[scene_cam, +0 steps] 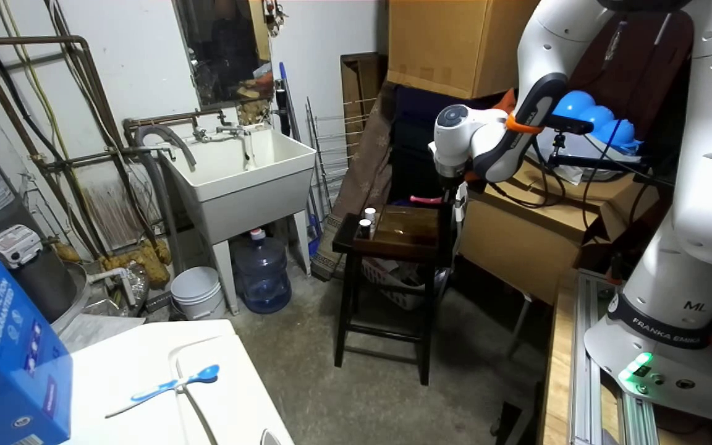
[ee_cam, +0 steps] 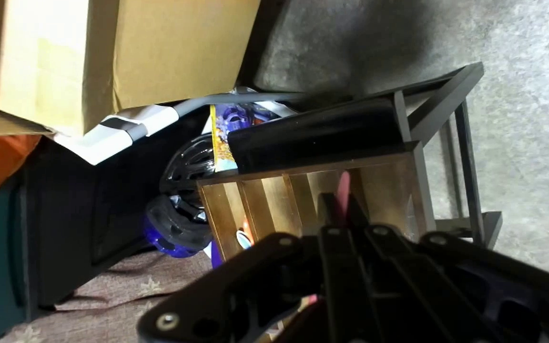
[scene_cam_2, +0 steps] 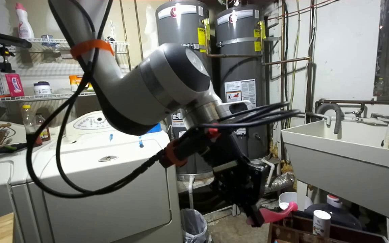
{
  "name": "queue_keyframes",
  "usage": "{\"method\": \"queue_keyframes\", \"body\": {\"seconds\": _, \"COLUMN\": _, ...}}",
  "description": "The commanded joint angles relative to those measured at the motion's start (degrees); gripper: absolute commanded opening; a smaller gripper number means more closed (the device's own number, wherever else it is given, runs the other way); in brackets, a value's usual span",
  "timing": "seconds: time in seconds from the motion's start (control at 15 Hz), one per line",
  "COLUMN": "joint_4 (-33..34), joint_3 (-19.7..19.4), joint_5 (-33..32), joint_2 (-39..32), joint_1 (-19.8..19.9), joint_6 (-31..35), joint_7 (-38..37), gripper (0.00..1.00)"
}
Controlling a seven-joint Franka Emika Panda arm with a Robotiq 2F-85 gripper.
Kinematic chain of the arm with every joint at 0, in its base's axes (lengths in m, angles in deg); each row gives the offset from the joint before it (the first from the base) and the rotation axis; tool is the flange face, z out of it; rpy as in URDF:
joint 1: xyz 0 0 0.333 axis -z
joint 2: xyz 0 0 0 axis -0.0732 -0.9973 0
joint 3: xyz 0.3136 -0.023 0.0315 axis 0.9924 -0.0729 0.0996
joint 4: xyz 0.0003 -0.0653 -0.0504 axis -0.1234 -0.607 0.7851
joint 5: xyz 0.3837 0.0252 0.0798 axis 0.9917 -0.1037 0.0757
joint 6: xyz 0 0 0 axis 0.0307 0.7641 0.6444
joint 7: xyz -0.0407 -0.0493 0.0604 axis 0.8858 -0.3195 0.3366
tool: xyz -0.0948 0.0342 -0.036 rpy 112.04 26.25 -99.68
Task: Put the pink item on the stood
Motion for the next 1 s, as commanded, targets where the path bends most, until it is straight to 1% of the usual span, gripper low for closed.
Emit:
{"method": "queue_keyframes", "body": {"seconds": 0.0, "joint_4": 5.45, "joint_3": 0.26, "joint_5": 4.30, "joint_2": -5.68, "joint_1": 2.84, "joint_6": 5.03, "joint_7": 11.88, "gripper": 0.01}}
{"method": "queue_keyframes", "body": {"seconds": 0.07, "joint_4": 6.59, "joint_3": 1.83, "joint_5": 5.75, "joint_2": -6.66, "joint_1": 5.57, "joint_6": 5.31, "joint_7": 15.42, "gripper": 0.01}}
{"method": "queue_keyframes", "body": {"seconds": 0.13, "joint_4": 8.03, "joint_3": 0.70, "joint_5": 9.51, "joint_2": -7.48, "joint_1": 5.15, "joint_6": 3.76, "joint_7": 18.39, "gripper": 0.01}}
{"method": "queue_keyframes", "body": {"seconds": 0.2, "joint_4": 9.61, "joint_3": -0.67, "joint_5": 10.46, "joint_2": -7.61, "joint_1": 3.51, "joint_6": 0.03, "joint_7": 16.16, "gripper": 0.01}}
{"method": "queue_keyframes", "body": {"seconds": 0.27, "joint_4": 5.91, "joint_3": -1.54, "joint_5": 8.88, "joint_2": -5.89, "joint_1": 2.43, "joint_6": 3.37, "joint_7": 15.25, "gripper": 0.04}}
{"method": "queue_keyframes", "body": {"seconds": 0.47, "joint_4": 8.54, "joint_3": -2.09, "joint_5": 10.21, "joint_2": -7.06, "joint_1": 2.68, "joint_6": 1.57, "joint_7": 16.02, "gripper": 0.04}}
{"method": "queue_keyframes", "body": {"seconds": 0.53, "joint_4": 8.70, "joint_3": -2.04, "joint_5": 10.20, "joint_2": -7.12, "joint_1": 2.60, "joint_6": 1.36, "joint_7": 16.00, "gripper": 0.01}}
{"method": "queue_keyframes", "body": {"seconds": 0.6, "joint_4": 9.57, "joint_3": -0.95, "joint_5": 12.17, "joint_2": -7.77, "joint_1": 3.99, "joint_6": 1.90, "joint_7": 18.55, "gripper": 0.01}}
{"method": "queue_keyframes", "body": {"seconds": 0.67, "joint_4": 10.23, "joint_3": 0.71, "joint_5": 15.20, "joint_2": -8.27, "joint_1": 6.09, "joint_6": 2.62, "joint_7": 22.93, "gripper": 0.01}}
{"method": "queue_keyframes", "body": {"seconds": 0.73, "joint_4": 11.16, "joint_3": 1.39, "joint_5": 17.81, "joint_2": -8.91, "joint_1": 7.01, "joint_6": 2.00, "joint_7": 25.89, "gripper": 0.01}}
{"method": "queue_keyframes", "body": {"seconds": 0.8, "joint_4": 11.93, "joint_3": 3.36, "joint_5": 22.67, "joint_2": -9.87, "joint_1": 9.37, "joint_6": 2.05, "joint_7": 31.39, "gripper": 0.01}}
{"method": "queue_keyframes", "body": {"seconds": 0.87, "joint_4": 13.44, "joint_3": 4.01, "joint_5": 26.07, "joint_2": -11.10, "joint_1": 10.39, "joint_6": 1.56, "joint_7": 35.13, "gripper": 0.01}}
{"method": "queue_keyframes", "body": {"seconds": 0.93, "joint_4": 15.49, "joint_3": 7.66, "joint_5": 29.00, "joint_2": -12.23, "joint_1": 14.13, "joint_6": 0.13, "joint_7": 39.07, "gripper": 0.01}}
